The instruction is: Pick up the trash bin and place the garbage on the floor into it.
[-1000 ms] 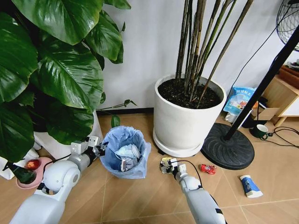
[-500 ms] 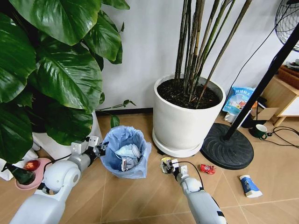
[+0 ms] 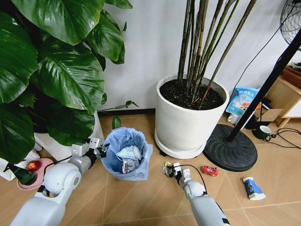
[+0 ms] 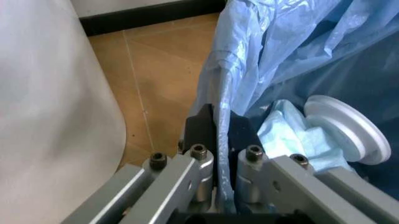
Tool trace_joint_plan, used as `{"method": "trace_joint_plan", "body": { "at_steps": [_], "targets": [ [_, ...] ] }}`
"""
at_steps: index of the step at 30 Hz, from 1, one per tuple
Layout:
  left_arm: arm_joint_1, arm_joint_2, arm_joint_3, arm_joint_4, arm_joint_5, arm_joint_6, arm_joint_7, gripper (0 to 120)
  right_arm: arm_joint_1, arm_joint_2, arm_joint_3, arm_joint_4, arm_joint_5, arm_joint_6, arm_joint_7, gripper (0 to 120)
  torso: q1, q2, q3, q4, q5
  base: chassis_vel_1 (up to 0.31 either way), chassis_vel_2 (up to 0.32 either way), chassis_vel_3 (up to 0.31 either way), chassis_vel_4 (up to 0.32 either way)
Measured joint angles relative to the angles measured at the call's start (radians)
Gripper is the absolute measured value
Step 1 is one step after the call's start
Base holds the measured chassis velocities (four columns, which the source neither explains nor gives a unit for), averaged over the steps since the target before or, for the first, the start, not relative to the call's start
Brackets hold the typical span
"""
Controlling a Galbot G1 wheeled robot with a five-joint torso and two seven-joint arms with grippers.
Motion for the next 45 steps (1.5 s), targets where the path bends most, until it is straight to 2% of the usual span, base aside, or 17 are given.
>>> {"method": "trace_joint_plan", "body": {
  "at_steps": [6, 11, 16, 21, 27, 29, 32, 37, 42, 45],
  "targets": [
    [0.006, -0.002, 0.001, -0.002, 0.004, 0.001, -0.001, 0, -0.035, -0.027, -0.023, 0.157, 0.053, -0.006, -0.011, 0, 0.0, 0.0, -0.001, 0.0, -0.0005, 0.0, 0.0, 0.0, 0.0],
    [0.007, 0.0, 0.001, -0.001, 0.004, 0.003, -0.001, 0, -0.038, -0.034, -0.039, 0.214, 0.07, -0.001, -0.029, 0, 0.0, 0.0, -0.001, -0.0001, -0.0003, 0.0, 0.0, 0.0, 0.0],
    [0.007, 0.008, 0.0, 0.014, 0.002, 0.005, 0.002, 0, -0.067, -0.046, -0.052, 0.351, 0.163, -0.037, -0.044, 0, 0.0, 0.0, -0.001, 0.0, -0.0005, 0.0, 0.0, 0.0, 0.0],
    [0.005, 0.014, -0.002, 0.028, -0.003, 0.008, 0.009, 0, -0.106, -0.064, -0.033, 0.471, 0.217, -0.057, -0.04, 0, 0.0, 0.0, -0.001, 0.0, -0.0007, 0.0, 0.0, 0.0, 0.0],
    [0.002, 0.012, 0.011, 0.049, -0.004, 0.014, 0.013, 0, -0.179, -0.104, 0.01, 0.682, 0.276, -0.081, -0.038, 0, -0.001, 0.0, -0.001, -0.0002, -0.0007, 0.0, 0.0, 0.0, 0.0],
    [0.001, 0.011, 0.012, 0.051, -0.005, 0.014, 0.013, 0, -0.184, -0.106, 0.013, 0.697, 0.281, -0.083, -0.038, 0, -0.001, 0.0, -0.001, -0.0002, -0.0006, 0.0, 0.0, 0.0, 0.0],
    [-0.013, 0.008, 0.023, 0.064, -0.005, 0.015, 0.013, 0, -0.206, -0.122, 0.044, 0.817, 0.319, -0.107, -0.037, 0, -0.001, 0.001, -0.001, -0.0004, -0.0007, 0.0, 0.0, 0.0, 0.0],
    [-0.024, 0.006, 0.032, 0.073, -0.005, 0.015, 0.013, 0, -0.198, -0.134, 0.046, 0.888, 0.352, -0.137, -0.033, 0, -0.001, 0.001, -0.001, -0.0003, -0.0007, 0.0, 0.0, 0.0, 0.0],
    [-0.038, 0.001, 0.044, 0.091, -0.002, 0.005, 0.046, 0, -0.164, -0.158, 0.01, 0.992, 0.409, -0.187, -0.015, 0, -0.001, 0.001, -0.001, -0.0001, -0.0009, 0.0, 0.0, 0.0, 0.0],
    [-0.041, 0.004, 0.046, 0.102, -0.002, -0.007, 0.059, 0, -0.153, -0.167, -0.017, 1.01, 0.415, -0.195, -0.013, 0, -0.001, 0.001, -0.001, -0.0003, -0.0008, 0.0, 0.0, 0.0, 0.0]
  ]
}}
